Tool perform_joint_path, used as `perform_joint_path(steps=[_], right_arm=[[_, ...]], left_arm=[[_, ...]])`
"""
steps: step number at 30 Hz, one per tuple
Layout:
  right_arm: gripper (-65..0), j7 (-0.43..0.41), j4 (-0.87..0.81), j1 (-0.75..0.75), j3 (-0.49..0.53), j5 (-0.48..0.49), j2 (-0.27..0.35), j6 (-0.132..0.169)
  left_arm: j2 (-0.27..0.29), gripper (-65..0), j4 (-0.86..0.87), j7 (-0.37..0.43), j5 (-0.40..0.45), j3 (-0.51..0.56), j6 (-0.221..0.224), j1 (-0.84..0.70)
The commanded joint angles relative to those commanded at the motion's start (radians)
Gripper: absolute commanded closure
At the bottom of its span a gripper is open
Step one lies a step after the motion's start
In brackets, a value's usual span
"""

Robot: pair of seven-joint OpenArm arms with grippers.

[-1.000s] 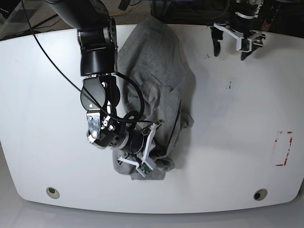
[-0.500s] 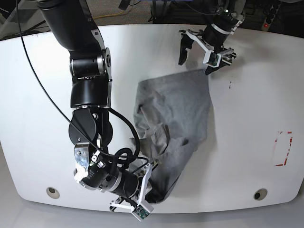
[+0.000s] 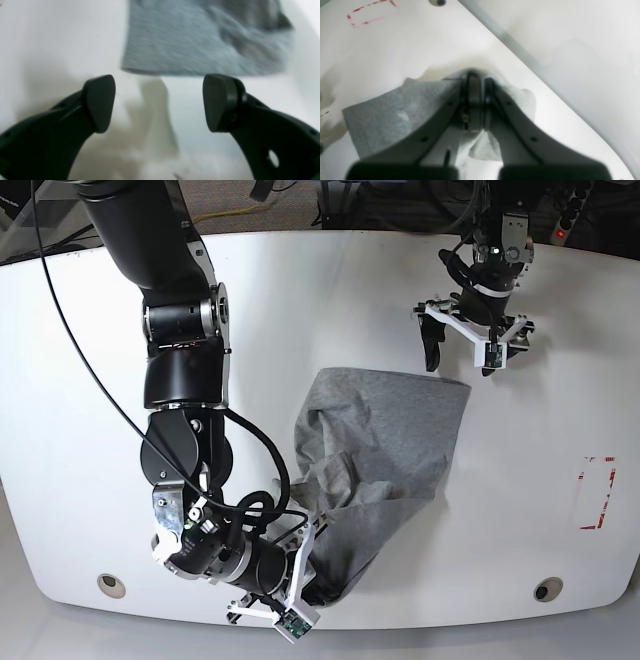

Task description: Fold the T-shirt properly

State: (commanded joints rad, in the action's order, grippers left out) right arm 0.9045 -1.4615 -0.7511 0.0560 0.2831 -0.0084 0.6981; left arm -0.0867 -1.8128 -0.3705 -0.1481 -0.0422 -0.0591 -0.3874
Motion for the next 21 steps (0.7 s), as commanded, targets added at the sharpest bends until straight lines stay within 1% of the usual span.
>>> perform_joint_path(steps=[3,5,19,21], right_arm=[[0.0,0.000,0.002,0.000,-0.002,0.000,0.000,0.000],[0.0,0.000,0.003,0.003,-0.002,0.000,0.000,0.000],[0.0,0.000,0.000,0.032,-0.003,0.000,0.000,0.000],[0.0,0.000,0.000,0.032,-0.003,0.000,0.002,0.000]], left_arm=[[0.000,-51.0,0.029,-0.074,-0.002,-0.006,-0.003,0.078],[0.000,-51.0,0.057,-0.098,-0.002,-0.006,-0.003,0.120],[0.003,-51.0,0.261,-0.100,-0.003,-0.002,-0.005,0.259],[0.029,-51.0,0.292,-0.100,-0.003,-0.003,-0.006,0.275]])
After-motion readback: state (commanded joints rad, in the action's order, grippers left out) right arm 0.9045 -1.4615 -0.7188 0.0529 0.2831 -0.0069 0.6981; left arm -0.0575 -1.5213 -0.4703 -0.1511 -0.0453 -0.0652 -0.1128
